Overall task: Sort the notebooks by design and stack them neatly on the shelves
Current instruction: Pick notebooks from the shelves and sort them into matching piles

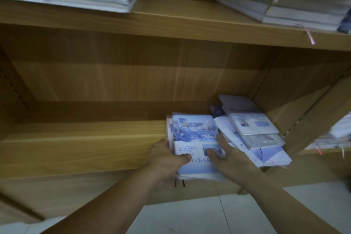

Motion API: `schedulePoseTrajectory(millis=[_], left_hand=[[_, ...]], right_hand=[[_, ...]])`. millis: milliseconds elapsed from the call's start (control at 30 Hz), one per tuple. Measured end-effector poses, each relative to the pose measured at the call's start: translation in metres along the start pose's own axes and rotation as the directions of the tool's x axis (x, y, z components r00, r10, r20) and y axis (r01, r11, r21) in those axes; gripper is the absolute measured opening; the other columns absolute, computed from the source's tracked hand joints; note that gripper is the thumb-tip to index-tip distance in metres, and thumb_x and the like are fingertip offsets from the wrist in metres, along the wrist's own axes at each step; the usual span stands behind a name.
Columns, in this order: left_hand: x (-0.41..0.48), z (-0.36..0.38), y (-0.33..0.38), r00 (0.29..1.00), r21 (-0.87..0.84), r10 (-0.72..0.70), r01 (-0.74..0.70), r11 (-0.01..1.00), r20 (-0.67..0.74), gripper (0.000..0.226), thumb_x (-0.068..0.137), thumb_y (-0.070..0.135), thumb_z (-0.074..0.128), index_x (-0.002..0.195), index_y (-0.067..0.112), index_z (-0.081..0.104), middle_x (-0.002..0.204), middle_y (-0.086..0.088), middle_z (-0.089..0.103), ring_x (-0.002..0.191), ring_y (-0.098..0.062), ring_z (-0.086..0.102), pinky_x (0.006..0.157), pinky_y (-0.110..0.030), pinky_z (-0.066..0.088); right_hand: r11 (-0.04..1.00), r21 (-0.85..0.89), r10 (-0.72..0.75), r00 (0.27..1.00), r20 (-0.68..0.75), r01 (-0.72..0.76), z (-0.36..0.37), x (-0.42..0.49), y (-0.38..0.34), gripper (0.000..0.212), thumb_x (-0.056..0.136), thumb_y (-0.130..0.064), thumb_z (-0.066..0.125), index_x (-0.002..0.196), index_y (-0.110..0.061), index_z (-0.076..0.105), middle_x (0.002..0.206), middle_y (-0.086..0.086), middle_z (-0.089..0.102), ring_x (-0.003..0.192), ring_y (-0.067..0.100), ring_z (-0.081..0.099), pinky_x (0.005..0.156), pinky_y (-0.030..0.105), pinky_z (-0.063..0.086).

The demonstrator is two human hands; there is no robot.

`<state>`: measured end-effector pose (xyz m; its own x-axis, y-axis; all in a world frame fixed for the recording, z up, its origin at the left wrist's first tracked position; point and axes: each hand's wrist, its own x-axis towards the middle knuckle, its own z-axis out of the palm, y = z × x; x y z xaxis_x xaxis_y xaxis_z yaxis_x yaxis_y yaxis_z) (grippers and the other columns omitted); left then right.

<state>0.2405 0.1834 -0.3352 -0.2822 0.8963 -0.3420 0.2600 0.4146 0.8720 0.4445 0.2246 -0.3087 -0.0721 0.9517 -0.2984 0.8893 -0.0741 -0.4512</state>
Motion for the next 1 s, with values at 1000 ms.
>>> schedulePoseTrajectory(millis=[1000], left_hand=[[-0.087, -0.024, -0.012, 0.953, -0.136, 0.253, -0.232, 0.963, 0.165, 0.028, 0.096, 0.014, 0.069, 0.122, 0.015, 0.058, 0.118, 0.007, 0.075, 0.106, -0.007, 0.071, 0.093, -0.027, 0.057]], right_hand=[[0.897, 0.442, -0.050, 0.988, 0.146, -0.020, -0.025, -0.075, -0.019, 0.063, 0.085, -0.023, 0.073, 0.143, -0.039, 0.051, 0.127, -0.009, 0.056, 0.096, 0.005, 0.060, 0.063, 0.006, 0.048]])
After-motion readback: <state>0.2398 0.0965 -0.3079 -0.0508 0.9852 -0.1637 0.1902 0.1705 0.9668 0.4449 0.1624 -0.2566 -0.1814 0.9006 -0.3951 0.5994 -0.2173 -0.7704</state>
